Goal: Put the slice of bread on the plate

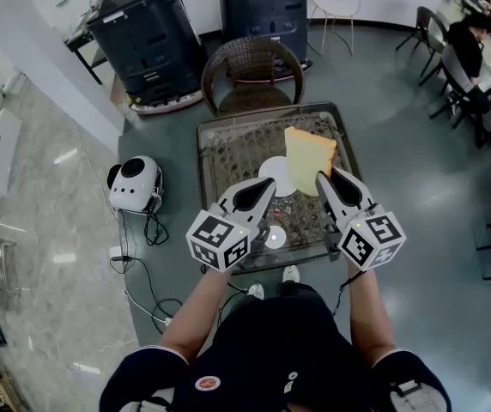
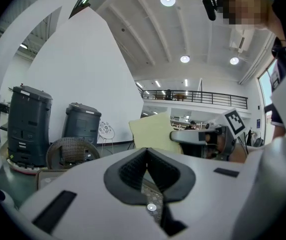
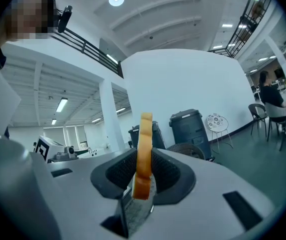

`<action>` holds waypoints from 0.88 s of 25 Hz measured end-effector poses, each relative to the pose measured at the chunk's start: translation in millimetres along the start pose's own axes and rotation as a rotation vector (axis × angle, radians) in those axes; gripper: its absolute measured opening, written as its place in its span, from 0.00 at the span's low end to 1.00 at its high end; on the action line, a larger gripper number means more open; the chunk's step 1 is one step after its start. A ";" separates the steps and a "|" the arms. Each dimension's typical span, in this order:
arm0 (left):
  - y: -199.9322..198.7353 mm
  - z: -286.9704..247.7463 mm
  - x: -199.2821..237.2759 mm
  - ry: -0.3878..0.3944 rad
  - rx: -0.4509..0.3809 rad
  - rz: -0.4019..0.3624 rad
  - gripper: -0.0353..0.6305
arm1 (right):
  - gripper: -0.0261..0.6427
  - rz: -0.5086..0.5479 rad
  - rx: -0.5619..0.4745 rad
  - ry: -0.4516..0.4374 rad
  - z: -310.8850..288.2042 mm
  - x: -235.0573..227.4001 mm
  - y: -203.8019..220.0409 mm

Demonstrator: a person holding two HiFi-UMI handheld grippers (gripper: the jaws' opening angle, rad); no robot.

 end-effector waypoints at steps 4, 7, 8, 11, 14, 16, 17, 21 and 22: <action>12.4 -2.2 9.8 -0.030 0.023 0.019 0.06 | 0.18 0.000 0.036 -0.008 -12.8 -8.9 7.1; 25.8 -4.5 18.5 -0.057 0.041 0.032 0.06 | 0.18 -0.009 0.087 -0.013 -26.0 -18.1 22.7; 31.2 -5.5 22.0 -0.066 0.046 0.037 0.06 | 0.18 -0.016 0.106 -0.016 -31.3 -21.7 29.7; 49.1 -8.5 32.8 -0.088 0.065 0.053 0.06 | 0.18 -0.039 0.162 -0.020 -48.7 -32.5 52.3; 65.3 -10.2 41.4 -0.106 0.080 0.077 0.06 | 0.18 -0.063 0.228 -0.023 -68.7 -42.7 76.4; 75.1 -11.5 44.9 -0.118 0.081 0.095 0.06 | 0.18 -0.077 0.273 -0.026 -82.2 -49.8 95.0; 79.9 -12.2 46.3 -0.124 0.083 0.103 0.06 | 0.18 -0.085 0.295 -0.027 -88.9 -53.3 105.0; 97.2 -13.0 51.0 -0.145 0.106 0.132 0.06 | 0.18 -0.135 0.380 -0.035 -115.6 -63.8 144.2; 100.9 -12.4 51.9 -0.150 0.110 0.141 0.06 | 0.18 -0.146 0.399 -0.037 -122.2 -65.3 153.2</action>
Point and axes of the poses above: the fingertips, and each gripper's own axes: z backward along the fingers, x to its left, y out of its underside, the point moved 8 cm from there along z, backward along the fingers, and after that the axes turned 11 degrees about y, right-handed, at the moved point
